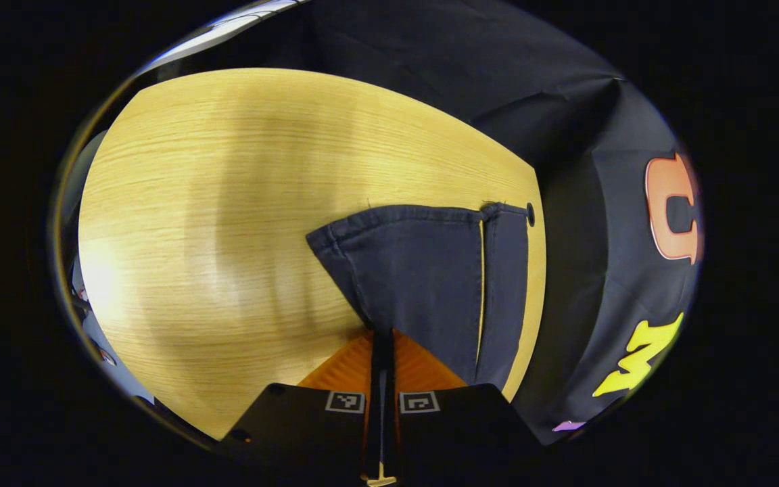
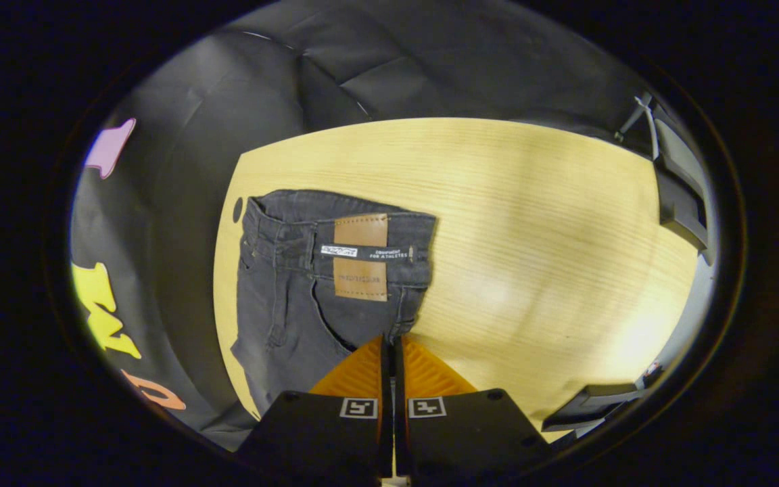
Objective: Grasp the waist and the cuffs of the jeans and fold them to make the two legs overlap; first hold the waist and fold one-third of the jeans toward the cuffs, then hold the cuffs and fold the remaining one-third in the same direction to finish folding.
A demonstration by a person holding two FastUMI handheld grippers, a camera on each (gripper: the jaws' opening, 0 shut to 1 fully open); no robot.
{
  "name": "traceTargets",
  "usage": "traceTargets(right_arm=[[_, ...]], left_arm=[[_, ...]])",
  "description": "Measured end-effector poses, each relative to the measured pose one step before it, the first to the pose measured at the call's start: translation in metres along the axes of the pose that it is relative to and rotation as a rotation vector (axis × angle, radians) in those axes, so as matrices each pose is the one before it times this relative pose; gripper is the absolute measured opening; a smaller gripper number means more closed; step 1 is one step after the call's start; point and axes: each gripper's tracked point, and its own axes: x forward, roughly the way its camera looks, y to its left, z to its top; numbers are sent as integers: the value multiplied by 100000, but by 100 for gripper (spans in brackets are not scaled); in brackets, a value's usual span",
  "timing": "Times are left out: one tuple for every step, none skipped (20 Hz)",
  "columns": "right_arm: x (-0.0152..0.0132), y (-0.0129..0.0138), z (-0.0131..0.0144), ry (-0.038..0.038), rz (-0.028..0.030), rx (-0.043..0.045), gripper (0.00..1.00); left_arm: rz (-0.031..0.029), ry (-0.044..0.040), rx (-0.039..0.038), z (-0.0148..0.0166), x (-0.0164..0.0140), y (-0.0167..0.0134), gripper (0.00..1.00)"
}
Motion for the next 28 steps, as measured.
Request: traceTargets(right_arm=[[-664, 59, -19, -303, 1069, 327, 2], [-967, 331, 44, 41, 1700, 1375, 2], [-1342, 626, -33, -1067, 2104, 1133, 2], [-1247, 400, -195, -671, 1228, -61, 2], [-1247, 651, -189, -300, 1630, -835, 2], [-977, 1001, -31, -500, 1296, -1404, 2], [-700, 1238, 166, -701, 1646, -1337, 2], [-424, 1442, 320, -188, 1690, -1412, 2], [-96, 1584, 274, 145, 1835, -2345, 2], [73, 1751, 442, 188, 1775, -2833, 2], [180, 1810, 468, 204, 1436, -3539, 2], [452, 1825, 601, 186, 1248, -3060, 2], [622, 1856, 687, 173, 1317, -2930, 0], [967, 1538, 743, 44, 412, -2446, 2], [1245, 1424, 802, 150, 142, -2656, 2], [1404, 1193, 849, -117, -538, -2250, 2], [1705, 1054, 789, 177, -221, -1277, 0], [1723, 871, 689, 253, -87, -769, 0], [1881, 588, 650, 269, 92, -1134, 2], [1840, 82, 405, 10, -114, -938, 2], [1826, -151, 279, 555, -523, -411, 2], [1771, -247, 233, 737, -669, 561, 2], [1829, -234, 204, 799, -217, 1011, 2], [1740, -315, 140, 651, -625, -323, 2], [1657, -517, -68, 565, -1015, -311, 2], [1233, -415, -98, 643, -1149, 361, 2], [873, -134, 86, 169, -710, 914, 0], [598, 83, 125, -242, -239, 241, 2]], left_arm=[[-255, 238, 1787, -19, -726, -243, 4], [-810, 458, 567, -130, -852, -757, 4], [-1149, 456, 695, -143, -908, -877, 4], [-1059, 125, 1040, 39, -914, -717, 4], [-720, 56, 1070, 148, -669, -837, 4], [-945, 349, 965, 181, -326, -968, 4], [-1143, 374, 352, 274, -527, -1009, 4], [-1365, 621, 358, 455, -293, -1140, 4], [-909, 958, 924, 397, 49, -1340, 4], [-602, 607, 1462, 340, 597, -1274, 4], [-353, 1031, 1767, 505, 573, -1353, 4], [-375, 854, 1654, 608, 803, -1468, 4], [-522, 1255, 1764, 626, 798, -1380, 4], [-722, 767, 2112, 866, 968, -1434, 4], [-107, 778, 2273, 731, 1334, -1275, 4], [-525, 1283, 2666, 674, 1379, -1411, 4], [45, 1245, 3454, 634, 1641, -1303, 4], [243, 1173, 3893, 654, 1871, -754, 4], [-57, 1518, 4303, 639, 1893, -801, 0], [-120, 1805, 3869, 587, 2257, -644, 4], [305, -29, 1947, 617, 1760, -215, 4], [196, 2098, 1981, 493, 2250, 185, 4], [434, 1575, 1370, 156, 1954, 291, 4], [1289, 1619, -357, 116, 1733, 538, 4], [115, 684, -1485, 306, 1299, 111, 4], [-257, -316, -1441, 304, 1151, 12, 4], [1214, 330, -704, -86, 709, 391, 4], [1501, 45, -106, -162, 458, 374, 0]])
